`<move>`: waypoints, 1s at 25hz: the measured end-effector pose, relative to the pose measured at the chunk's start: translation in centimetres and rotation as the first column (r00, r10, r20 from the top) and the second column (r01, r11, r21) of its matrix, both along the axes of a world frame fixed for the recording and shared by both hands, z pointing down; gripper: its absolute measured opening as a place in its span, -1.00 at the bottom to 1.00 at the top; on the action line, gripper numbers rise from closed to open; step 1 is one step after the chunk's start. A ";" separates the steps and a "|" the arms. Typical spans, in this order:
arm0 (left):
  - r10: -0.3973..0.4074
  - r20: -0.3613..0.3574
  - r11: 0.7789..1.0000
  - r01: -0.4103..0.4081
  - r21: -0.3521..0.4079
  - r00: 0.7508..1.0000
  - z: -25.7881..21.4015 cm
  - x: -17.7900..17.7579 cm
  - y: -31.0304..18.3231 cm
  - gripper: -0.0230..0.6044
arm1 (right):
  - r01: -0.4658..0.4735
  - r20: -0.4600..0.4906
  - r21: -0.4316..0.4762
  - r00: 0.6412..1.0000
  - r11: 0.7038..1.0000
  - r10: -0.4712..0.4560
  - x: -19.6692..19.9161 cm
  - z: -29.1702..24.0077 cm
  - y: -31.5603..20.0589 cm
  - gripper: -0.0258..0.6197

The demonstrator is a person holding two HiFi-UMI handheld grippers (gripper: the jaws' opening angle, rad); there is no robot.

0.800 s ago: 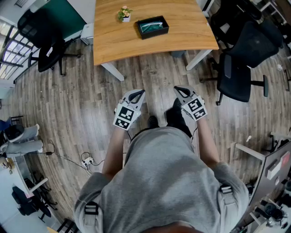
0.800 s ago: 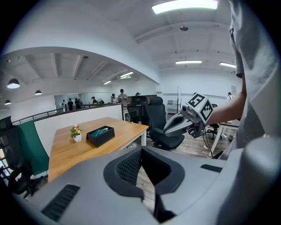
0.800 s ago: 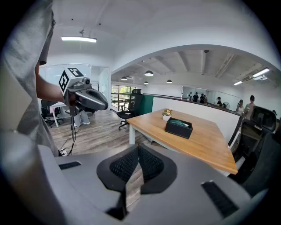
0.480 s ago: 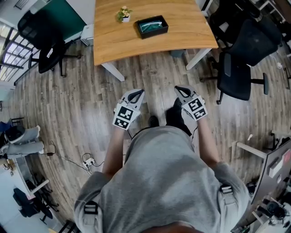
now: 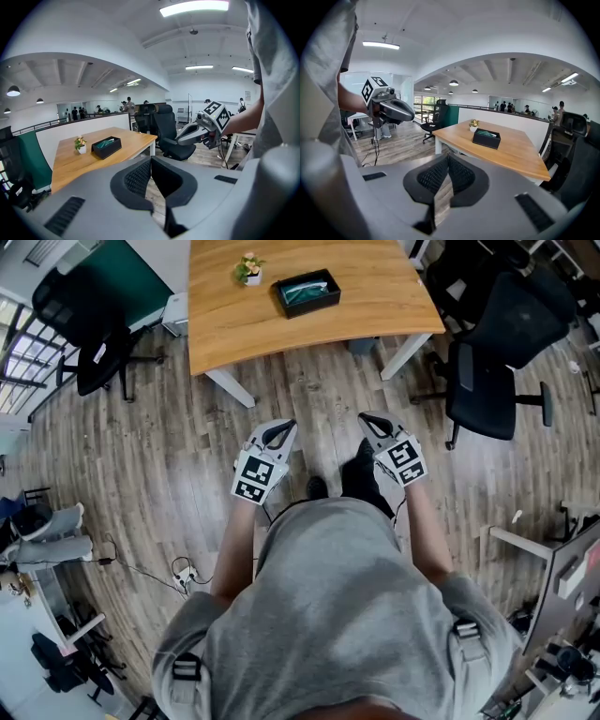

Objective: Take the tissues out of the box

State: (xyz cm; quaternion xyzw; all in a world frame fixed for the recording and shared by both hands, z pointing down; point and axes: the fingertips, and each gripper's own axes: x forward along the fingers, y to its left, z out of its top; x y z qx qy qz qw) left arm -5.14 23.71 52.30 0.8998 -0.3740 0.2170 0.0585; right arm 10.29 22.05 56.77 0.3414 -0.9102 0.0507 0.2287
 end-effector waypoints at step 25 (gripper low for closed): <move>0.049 -0.011 0.998 -0.049 0.026 0.999 -0.4 0.7 1.3 -0.29 | 0.021 -0.007 0.017 1.000 1.000 -0.021 -0.1 0.1 1.2 -0.22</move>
